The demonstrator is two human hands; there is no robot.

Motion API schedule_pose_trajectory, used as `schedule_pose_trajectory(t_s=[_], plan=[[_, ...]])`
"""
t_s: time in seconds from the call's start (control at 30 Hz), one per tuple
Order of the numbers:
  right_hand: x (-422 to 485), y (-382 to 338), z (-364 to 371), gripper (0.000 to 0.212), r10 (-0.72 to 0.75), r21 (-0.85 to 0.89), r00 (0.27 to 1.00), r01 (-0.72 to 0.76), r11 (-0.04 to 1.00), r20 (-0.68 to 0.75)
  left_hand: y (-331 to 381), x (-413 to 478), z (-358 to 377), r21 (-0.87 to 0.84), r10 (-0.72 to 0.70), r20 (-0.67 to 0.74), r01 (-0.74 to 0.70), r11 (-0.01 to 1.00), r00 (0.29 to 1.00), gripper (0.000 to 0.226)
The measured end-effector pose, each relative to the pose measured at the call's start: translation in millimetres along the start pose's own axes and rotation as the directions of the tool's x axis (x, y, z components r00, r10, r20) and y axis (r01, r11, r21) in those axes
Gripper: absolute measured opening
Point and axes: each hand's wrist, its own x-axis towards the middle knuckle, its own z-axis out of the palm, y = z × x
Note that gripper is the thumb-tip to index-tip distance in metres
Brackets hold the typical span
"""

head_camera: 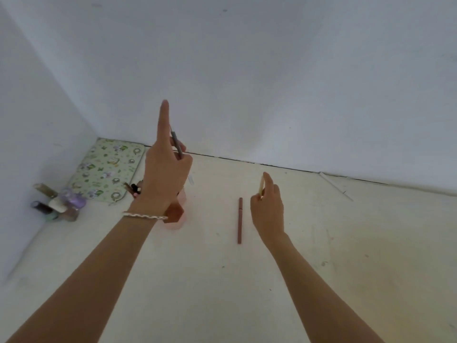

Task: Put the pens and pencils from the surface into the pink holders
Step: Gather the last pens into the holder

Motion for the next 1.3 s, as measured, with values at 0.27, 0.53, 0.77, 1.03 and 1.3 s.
schedule_pose_trajectory(t_s=[0.27,0.53,0.77,1.03,1.3], plan=[[0,-40,-1,0.053,-0.171,0.363,0.975,0.212,0.907,-0.141,-35,21,-34,0.094,0.011,-0.074,-0.004,0.996,0.997,0.09],[-16,-73,13,0.053,-0.201,0.454,0.956,0.279,0.846,-0.212,-66,11,-27,0.429,0.037,0.153,-0.1,0.898,0.988,0.019],[-22,-122,29,0.049,-0.188,0.63,0.949,0.309,0.713,-0.252,-53,15,-55,0.39,0.208,-0.088,-0.158,0.907,0.974,0.039],[-17,-137,74,0.038,-0.396,0.392,0.912,0.405,0.826,-0.109,-47,12,-71,0.195,0.117,-0.177,-0.082,0.977,0.977,0.03],[-18,-101,68,0.022,-0.562,-0.007,0.8,0.574,0.819,-0.211,-28,-7,-38,0.137,0.093,-0.1,-0.079,0.987,0.991,0.028]])
